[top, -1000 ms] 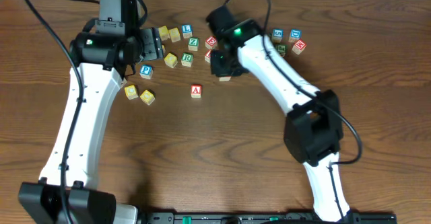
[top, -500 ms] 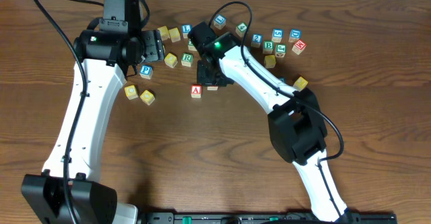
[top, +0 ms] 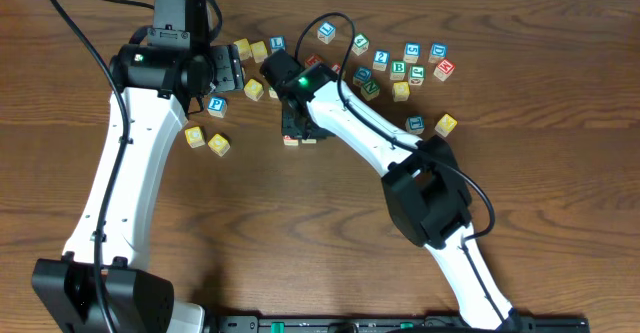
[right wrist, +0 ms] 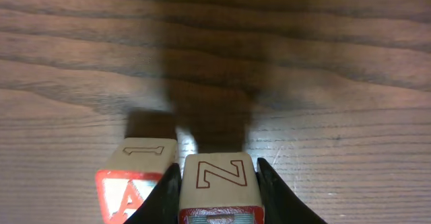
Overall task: Spell out AI2
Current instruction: 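Carry the red I block left and lower it beside the A block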
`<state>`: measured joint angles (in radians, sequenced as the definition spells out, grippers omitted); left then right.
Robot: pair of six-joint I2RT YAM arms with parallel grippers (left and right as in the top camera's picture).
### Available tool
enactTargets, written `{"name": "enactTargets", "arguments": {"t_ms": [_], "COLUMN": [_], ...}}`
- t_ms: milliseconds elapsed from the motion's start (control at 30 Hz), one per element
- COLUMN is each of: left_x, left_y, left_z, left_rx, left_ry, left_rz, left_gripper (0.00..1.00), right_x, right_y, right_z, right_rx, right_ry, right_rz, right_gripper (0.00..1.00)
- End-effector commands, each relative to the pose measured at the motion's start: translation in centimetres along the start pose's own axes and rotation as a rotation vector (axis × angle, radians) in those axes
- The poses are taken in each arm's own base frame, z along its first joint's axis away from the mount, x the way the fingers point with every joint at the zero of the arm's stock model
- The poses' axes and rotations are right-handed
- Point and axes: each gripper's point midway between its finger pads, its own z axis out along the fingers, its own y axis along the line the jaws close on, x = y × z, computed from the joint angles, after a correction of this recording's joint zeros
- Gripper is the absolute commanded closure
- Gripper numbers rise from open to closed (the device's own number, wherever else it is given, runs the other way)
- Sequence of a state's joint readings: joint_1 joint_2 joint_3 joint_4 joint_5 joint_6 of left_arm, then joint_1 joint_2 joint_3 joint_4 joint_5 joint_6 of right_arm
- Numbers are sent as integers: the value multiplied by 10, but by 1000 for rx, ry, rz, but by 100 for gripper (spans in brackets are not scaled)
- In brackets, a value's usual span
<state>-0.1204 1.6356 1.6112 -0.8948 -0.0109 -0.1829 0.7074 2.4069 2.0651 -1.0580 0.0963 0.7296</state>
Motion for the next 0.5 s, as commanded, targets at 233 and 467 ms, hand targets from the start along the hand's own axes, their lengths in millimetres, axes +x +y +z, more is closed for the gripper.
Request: {"name": "enactTargets", "arguments": {"t_ms": [233,467], "left_x": [5,5], "left_y": [5,5], "left_z": [5,5], "left_rx": [-27,-27], "left_ry": [20,20], "left_rz": [3,3], "left_gripper": [22,22], "right_x": [4,4], "right_y": [-8,-7], "right_z": [11,12], "right_rx": [46,45], "right_ry": [1,2], "right_rz": [53,54], "right_gripper": [78,78]}}
